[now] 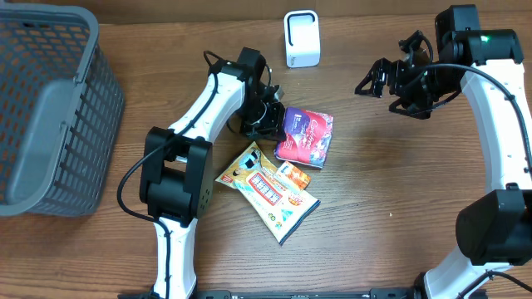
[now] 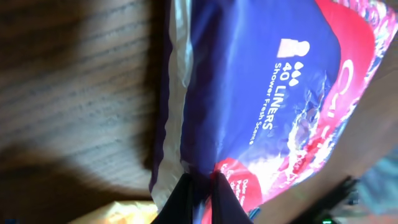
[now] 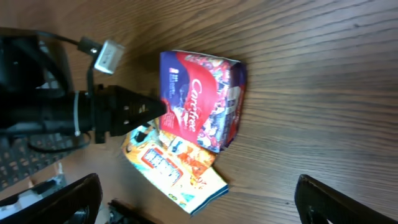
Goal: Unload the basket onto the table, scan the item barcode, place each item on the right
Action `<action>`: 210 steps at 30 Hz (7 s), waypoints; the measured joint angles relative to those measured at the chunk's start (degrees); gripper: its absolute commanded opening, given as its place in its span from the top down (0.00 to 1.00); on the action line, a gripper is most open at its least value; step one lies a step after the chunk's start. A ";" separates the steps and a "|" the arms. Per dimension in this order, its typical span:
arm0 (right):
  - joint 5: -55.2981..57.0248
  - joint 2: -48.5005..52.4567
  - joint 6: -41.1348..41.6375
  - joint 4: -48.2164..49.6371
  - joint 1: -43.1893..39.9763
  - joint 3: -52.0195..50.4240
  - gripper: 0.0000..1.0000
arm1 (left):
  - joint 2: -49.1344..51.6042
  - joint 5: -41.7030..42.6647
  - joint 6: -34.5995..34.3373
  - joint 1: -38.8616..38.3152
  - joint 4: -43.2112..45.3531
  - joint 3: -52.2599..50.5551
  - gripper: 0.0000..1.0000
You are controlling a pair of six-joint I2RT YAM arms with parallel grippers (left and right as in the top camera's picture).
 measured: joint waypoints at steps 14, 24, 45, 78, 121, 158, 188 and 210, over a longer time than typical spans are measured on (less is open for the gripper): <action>9.92 0.00 0.70 3.10 9.33 0.02 0.00 | -0.52 3.26 -10.34 0.90 -1.51 2.75 0.70; 19.67 0.02 6.71 9.77 17.68 -0.48 0.11 | -5.75 -10.25 -12.74 11.47 -10.99 12.68 0.00; 48.26 16.83 19.69 20.24 41.88 -3.50 0.20 | -5.81 -21.57 -13.27 16.85 -14.23 12.70 0.00; 55.28 24.35 21.18 5.29 42.73 10.32 0.96 | -5.81 -23.47 -13.27 16.85 -14.82 12.70 0.00; 34.60 24.35 7.63 -16.92 13.20 12.72 0.86 | -5.81 -23.50 -13.27 16.85 -14.62 12.70 0.00; 12.83 19.96 9.22 3.65 21.79 11.80 0.96 | -5.81 -23.47 -13.27 16.83 -13.49 12.70 0.00; 29.14 19.96 10.05 -8.87 2.62 12.98 0.00 | -5.81 -19.32 -8.09 11.37 -11.82 12.70 0.00; 7.67 19.96 2.99 9.29 2.21 -6.12 0.35 | -5.81 -20.24 -6.99 0.63 -8.13 12.70 0.00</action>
